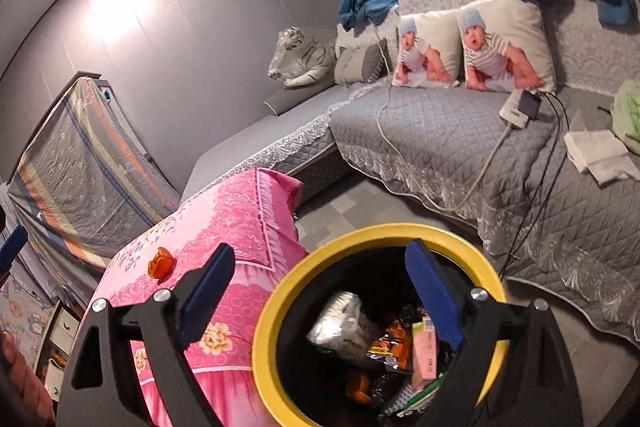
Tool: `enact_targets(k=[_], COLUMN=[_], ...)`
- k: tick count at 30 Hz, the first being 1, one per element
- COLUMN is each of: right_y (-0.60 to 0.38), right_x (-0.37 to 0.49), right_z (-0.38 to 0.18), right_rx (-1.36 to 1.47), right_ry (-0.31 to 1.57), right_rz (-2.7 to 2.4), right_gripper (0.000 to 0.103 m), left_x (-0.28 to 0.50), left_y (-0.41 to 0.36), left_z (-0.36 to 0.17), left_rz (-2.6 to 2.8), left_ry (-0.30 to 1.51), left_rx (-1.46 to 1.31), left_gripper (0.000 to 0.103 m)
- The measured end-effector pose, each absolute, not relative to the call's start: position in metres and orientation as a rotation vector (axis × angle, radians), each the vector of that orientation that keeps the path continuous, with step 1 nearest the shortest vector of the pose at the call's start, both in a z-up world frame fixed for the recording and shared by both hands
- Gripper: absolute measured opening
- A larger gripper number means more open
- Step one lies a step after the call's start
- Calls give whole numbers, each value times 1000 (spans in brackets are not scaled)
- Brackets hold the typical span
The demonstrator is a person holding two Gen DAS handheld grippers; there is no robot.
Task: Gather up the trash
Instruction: 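Move both tools back toward the small orange peel on the bed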
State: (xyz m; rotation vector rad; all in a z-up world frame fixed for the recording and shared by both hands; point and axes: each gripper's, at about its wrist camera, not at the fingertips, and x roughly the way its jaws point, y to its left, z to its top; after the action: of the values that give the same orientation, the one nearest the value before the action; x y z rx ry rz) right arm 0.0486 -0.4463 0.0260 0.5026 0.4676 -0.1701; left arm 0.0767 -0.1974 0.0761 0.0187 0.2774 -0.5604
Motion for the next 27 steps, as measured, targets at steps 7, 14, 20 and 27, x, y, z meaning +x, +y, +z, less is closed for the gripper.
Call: enact_targets(k=[7, 14, 20, 27], right_y=[-399, -319, -247, -180], right_x=[51, 35, 30, 18], right_z=[62, 103, 125, 119], right_rx=[404, 279, 209, 150], right_ry=[390, 183, 146, 130], right_rz=[-143, -35, 60, 91], right_gripper=[88, 95, 95, 95], left_x=[67, 50, 37, 26], left_y=[-149, -89, -34, 17], left_z=[90, 97, 90, 66], left_rz=[-476, -305, -95, 53], left_ry=[246, 187, 203, 247], left_rx=[-11, -9, 2, -19], left_gripper=[95, 95, 95, 95])
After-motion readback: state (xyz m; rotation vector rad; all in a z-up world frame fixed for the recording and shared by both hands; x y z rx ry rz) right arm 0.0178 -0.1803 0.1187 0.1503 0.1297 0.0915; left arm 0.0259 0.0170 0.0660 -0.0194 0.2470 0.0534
